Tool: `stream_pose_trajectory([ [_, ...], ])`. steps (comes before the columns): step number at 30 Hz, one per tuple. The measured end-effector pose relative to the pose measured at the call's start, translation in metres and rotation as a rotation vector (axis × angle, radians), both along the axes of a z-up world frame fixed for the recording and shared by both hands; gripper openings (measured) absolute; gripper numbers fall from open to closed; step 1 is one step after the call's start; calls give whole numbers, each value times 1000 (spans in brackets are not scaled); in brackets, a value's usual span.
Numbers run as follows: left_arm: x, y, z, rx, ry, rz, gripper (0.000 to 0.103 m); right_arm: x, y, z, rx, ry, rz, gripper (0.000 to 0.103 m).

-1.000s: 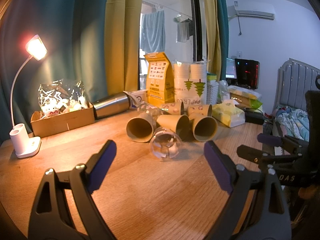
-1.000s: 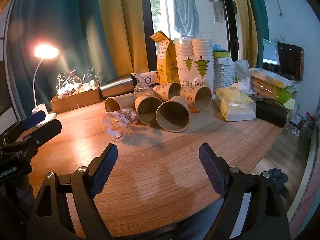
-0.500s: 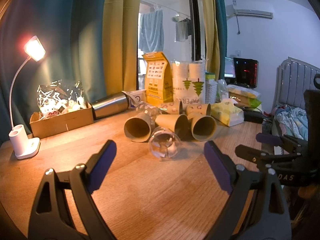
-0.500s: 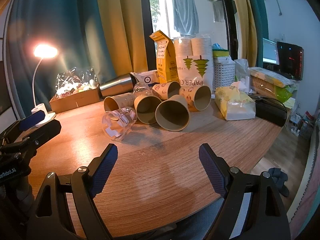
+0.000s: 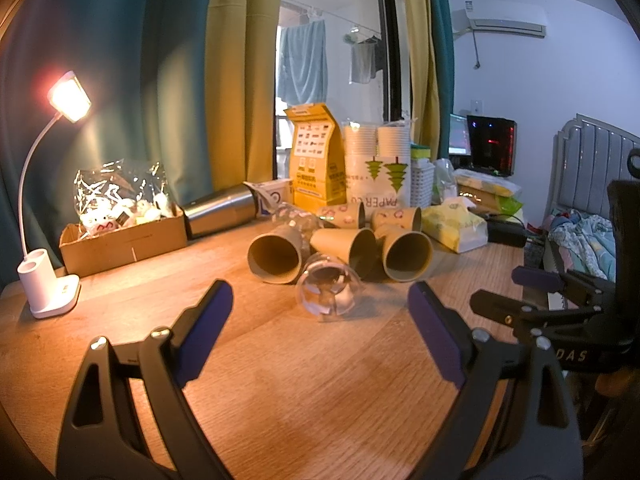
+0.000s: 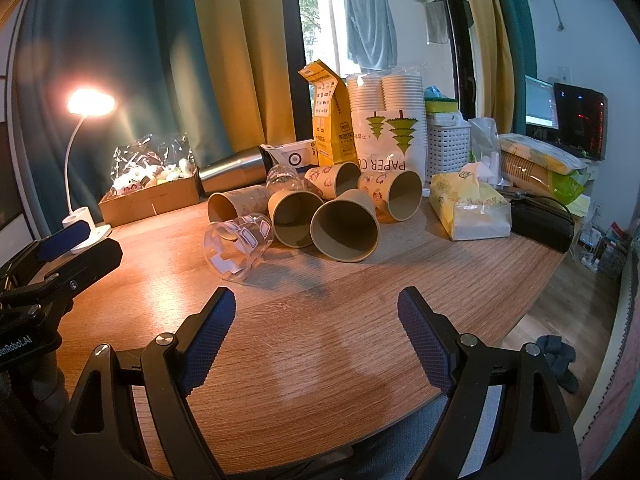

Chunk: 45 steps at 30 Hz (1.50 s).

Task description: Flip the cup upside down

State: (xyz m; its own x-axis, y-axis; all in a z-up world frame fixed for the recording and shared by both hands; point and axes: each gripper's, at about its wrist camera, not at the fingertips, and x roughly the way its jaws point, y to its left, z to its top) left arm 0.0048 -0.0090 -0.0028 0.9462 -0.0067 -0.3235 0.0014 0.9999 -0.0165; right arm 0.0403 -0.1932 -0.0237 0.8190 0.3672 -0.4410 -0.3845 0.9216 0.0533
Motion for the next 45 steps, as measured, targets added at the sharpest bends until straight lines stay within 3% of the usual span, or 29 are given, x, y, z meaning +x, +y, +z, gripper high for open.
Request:
stream_pose_trajectory([
  [39,-2,-2,0,10,-8,-2,91,4,2,-1,8,11,3,86],
  [42,3,-3,-2,9,17,-9,91,7,2,-2,20,23,10,86],
  [45,21,6,-2,-38,118,-20,91,14,-3,0,39,39,24,86],
])
